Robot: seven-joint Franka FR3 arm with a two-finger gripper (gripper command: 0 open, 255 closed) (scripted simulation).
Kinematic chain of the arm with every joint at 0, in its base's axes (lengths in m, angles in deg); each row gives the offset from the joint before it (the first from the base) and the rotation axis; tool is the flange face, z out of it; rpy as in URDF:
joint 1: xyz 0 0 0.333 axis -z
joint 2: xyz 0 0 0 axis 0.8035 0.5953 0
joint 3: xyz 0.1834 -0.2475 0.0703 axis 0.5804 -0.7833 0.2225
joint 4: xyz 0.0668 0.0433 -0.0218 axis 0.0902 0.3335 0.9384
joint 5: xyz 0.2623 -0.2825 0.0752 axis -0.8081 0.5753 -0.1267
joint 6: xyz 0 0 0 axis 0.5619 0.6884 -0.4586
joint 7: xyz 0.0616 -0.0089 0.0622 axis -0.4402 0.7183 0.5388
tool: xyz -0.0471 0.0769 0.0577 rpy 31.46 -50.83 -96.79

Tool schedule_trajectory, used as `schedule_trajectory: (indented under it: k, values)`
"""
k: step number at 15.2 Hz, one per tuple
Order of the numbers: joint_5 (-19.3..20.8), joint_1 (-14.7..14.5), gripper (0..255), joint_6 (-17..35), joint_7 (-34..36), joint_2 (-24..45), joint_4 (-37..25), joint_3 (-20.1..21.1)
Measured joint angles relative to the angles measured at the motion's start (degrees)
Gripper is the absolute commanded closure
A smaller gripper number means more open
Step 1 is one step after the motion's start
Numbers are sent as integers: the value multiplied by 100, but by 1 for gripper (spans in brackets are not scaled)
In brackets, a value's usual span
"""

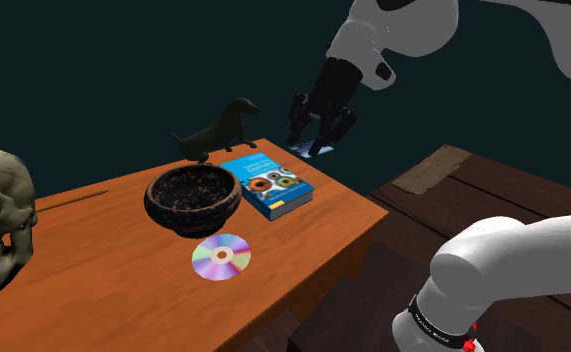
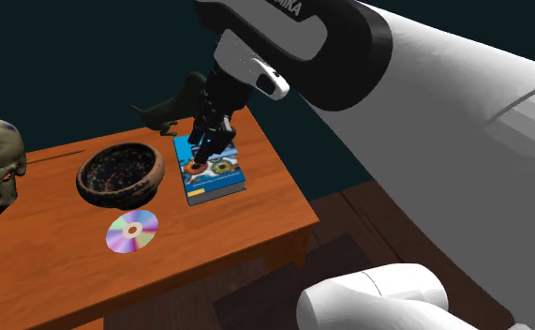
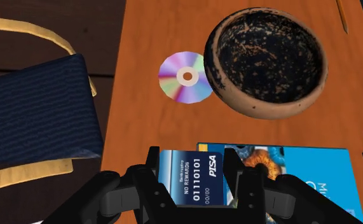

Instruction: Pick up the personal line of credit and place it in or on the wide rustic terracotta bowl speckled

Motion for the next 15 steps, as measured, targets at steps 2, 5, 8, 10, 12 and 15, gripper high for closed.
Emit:
schedule_trajectory:
  k: [2, 5, 8, 10, 12, 15]
  values:
    - [-119, -41, 255, 199, 190, 225, -196, 261]
    - [-228, -59, 255, 562, 434, 701, -546, 662]
    - [-264, -74, 255, 875, 754, 1167, -972, 1067]
    - [-207, -56, 255, 1127, 987, 1616, -1362, 1376]
    - [-129, -54, 255, 1288, 1205, 1919, -1659, 1606]
    - [110, -50, 255, 1624, 1583, 2532, -2179, 2029]
